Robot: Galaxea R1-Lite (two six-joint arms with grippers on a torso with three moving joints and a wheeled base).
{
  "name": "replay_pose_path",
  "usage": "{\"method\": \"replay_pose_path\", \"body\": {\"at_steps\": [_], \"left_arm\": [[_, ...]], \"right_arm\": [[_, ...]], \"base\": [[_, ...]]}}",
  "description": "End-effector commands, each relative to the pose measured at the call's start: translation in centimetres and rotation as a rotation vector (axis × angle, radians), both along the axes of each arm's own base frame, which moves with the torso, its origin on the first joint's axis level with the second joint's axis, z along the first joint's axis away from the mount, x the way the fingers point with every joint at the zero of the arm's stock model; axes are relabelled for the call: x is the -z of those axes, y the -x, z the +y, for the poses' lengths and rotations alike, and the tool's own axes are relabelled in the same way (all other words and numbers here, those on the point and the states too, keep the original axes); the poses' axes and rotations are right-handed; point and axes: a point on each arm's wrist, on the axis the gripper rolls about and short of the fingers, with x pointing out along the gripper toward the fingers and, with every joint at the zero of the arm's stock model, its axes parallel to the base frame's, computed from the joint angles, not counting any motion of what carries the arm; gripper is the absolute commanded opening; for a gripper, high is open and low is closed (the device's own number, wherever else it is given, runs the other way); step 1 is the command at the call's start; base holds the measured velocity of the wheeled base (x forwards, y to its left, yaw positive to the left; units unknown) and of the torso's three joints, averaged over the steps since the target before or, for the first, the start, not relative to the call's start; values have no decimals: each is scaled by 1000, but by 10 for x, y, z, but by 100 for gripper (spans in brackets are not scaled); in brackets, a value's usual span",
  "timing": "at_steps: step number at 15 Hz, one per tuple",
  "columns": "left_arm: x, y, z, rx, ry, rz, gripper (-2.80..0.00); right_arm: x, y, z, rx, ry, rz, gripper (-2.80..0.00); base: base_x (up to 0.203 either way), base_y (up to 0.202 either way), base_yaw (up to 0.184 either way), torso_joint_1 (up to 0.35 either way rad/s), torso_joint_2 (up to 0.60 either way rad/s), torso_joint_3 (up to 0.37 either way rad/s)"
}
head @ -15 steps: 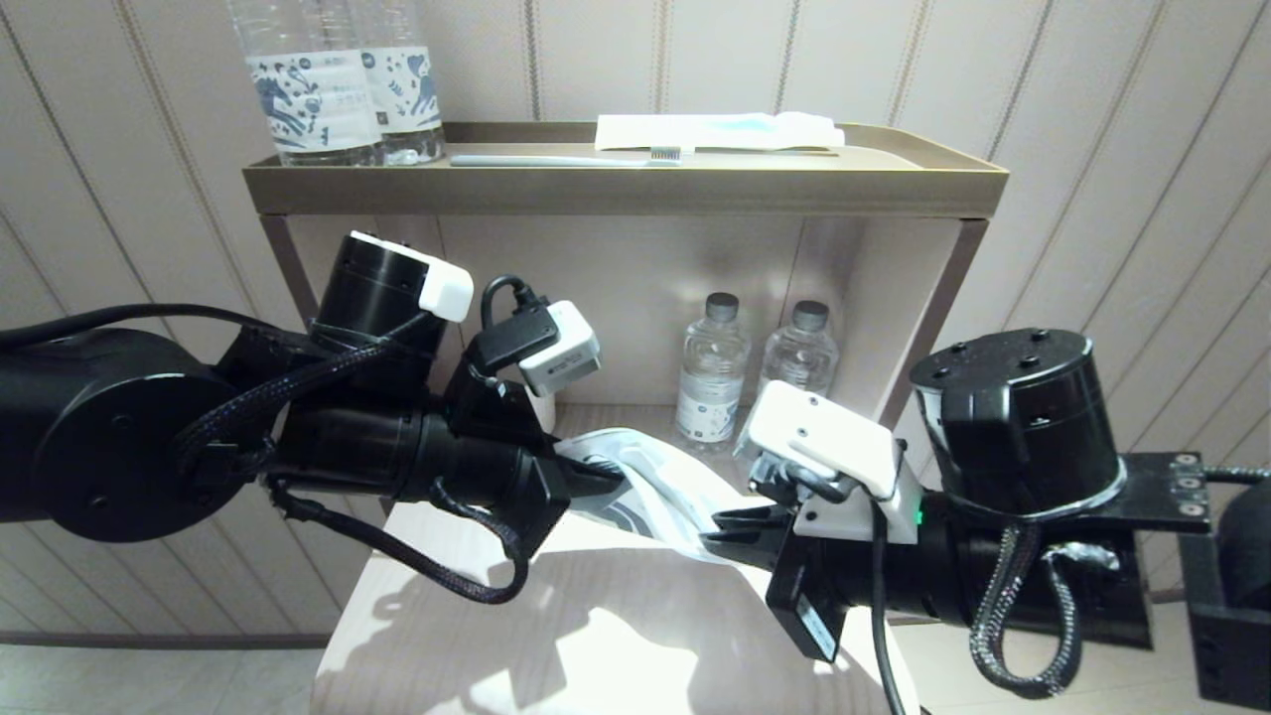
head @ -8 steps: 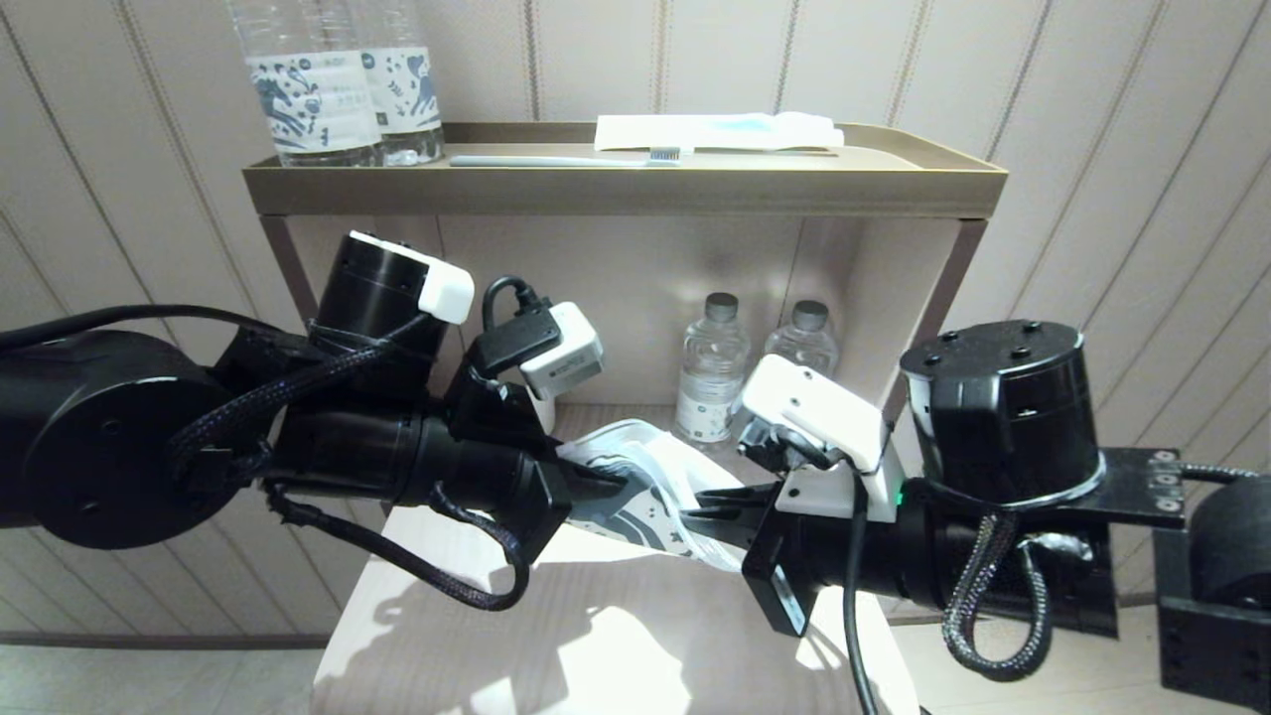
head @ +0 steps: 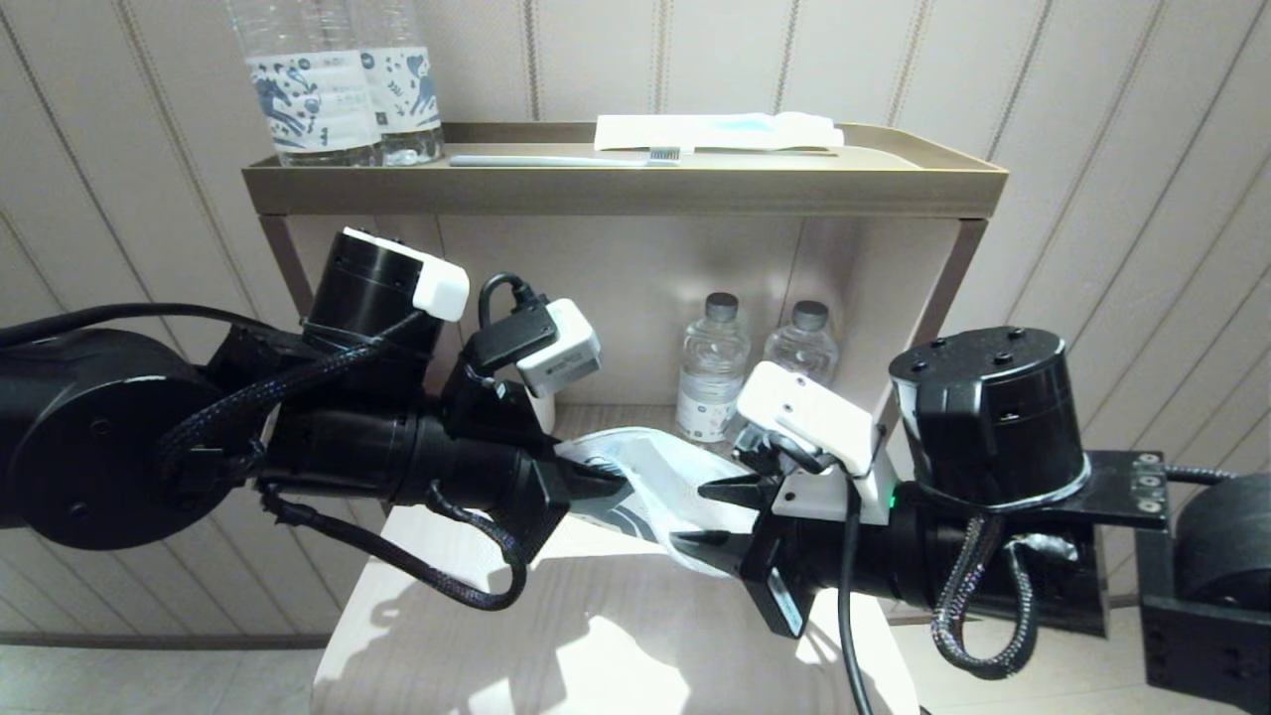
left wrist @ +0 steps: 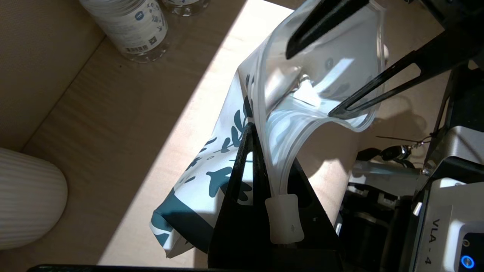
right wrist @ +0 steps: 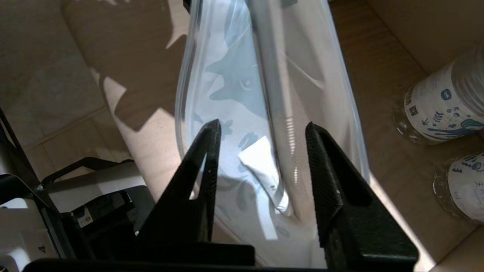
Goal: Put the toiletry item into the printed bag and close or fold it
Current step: Place the toothpaste in the storage bag
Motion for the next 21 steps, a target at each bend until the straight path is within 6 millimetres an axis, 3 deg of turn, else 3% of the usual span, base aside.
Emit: {"method": "replay_pose_path", "body": {"at_steps": [1,5,12,17,21], "left_arm": [[1,0,0,6,0,2,-280],[2,0,-1,6,-2,4,-280],[3,1,1,-16,6,48,-280],[-7,11,-5,-6,-6,119,-280],[-35,18,-22,-4,40,183,-280]], "right_arm": [[-2,0,0,-1,-4,-6,0],[-6,2,-2,-1,-16,-18,0],[-61,51,-30,-66,-138,-103,0],[-61,49,-23,-103,-183,-26,0],[-48,32,-9,-77,-174,50,0]], "base": [[0,0,0,0,0,0],[0,0,0,0,0,0],[0,0,0,0,0,0],[0,0,0,0,0,0],[0,0,0,0,0,0]]}}
